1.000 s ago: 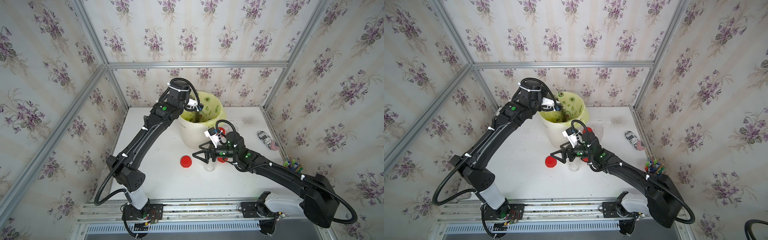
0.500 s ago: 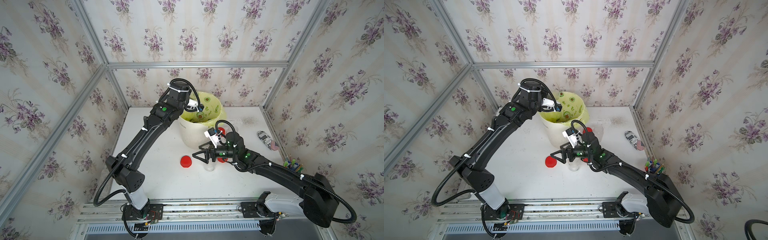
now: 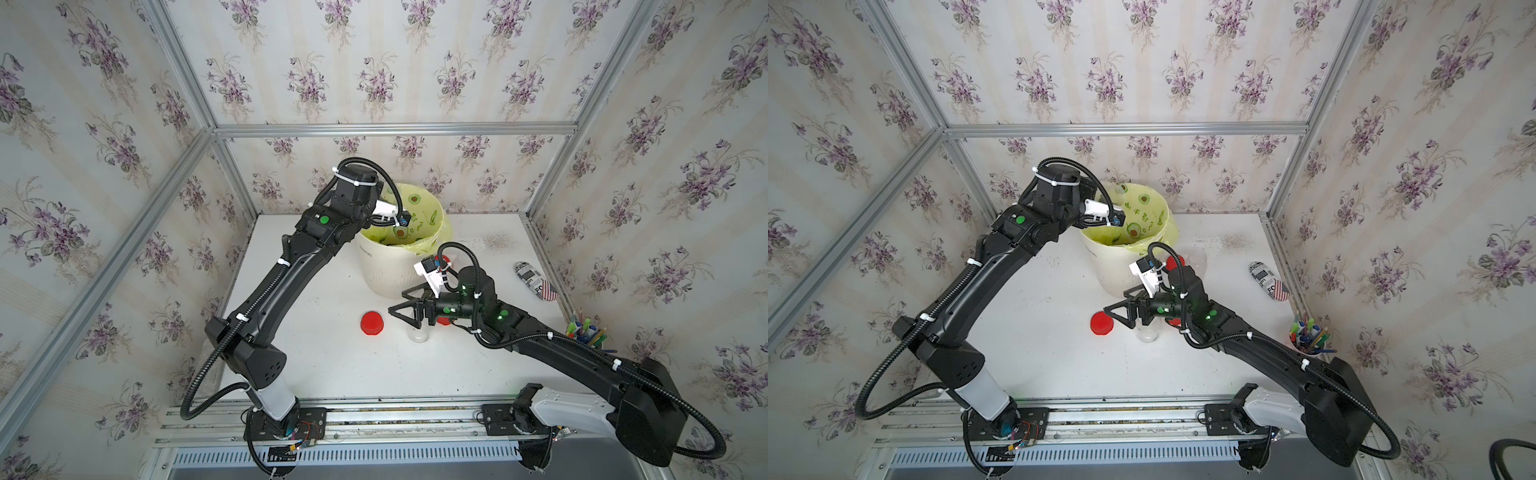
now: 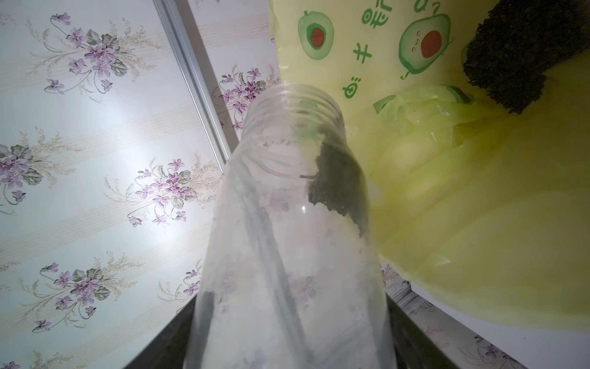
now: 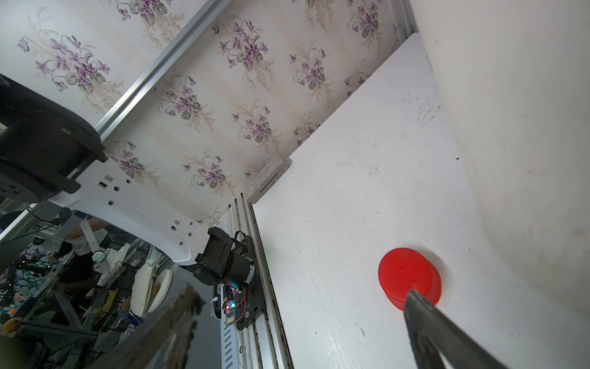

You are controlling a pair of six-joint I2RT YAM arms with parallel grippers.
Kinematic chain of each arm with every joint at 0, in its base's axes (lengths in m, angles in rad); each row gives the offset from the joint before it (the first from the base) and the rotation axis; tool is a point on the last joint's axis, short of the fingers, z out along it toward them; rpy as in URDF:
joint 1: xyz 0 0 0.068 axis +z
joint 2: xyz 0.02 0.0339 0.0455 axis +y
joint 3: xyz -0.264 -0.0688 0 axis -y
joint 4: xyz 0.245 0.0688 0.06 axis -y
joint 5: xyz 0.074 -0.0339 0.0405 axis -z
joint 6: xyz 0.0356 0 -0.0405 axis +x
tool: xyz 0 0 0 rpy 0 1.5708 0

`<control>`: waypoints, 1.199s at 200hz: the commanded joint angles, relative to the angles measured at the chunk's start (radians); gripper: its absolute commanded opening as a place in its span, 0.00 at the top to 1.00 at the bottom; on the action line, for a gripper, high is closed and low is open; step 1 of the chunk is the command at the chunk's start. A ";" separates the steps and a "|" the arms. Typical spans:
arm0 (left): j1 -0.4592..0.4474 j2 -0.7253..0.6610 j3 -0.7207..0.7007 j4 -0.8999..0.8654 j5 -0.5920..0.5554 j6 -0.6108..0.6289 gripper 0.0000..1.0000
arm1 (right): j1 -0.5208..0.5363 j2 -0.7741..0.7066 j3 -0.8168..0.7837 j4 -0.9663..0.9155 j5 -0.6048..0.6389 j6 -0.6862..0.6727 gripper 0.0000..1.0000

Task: Empty moldy tea leaves from jars
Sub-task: Pour the moldy tea leaves from the jar into the trash bin.

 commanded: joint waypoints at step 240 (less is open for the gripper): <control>-0.025 0.002 0.040 -0.151 0.053 -0.099 0.25 | -0.001 -0.049 -0.026 -0.014 0.055 0.041 0.02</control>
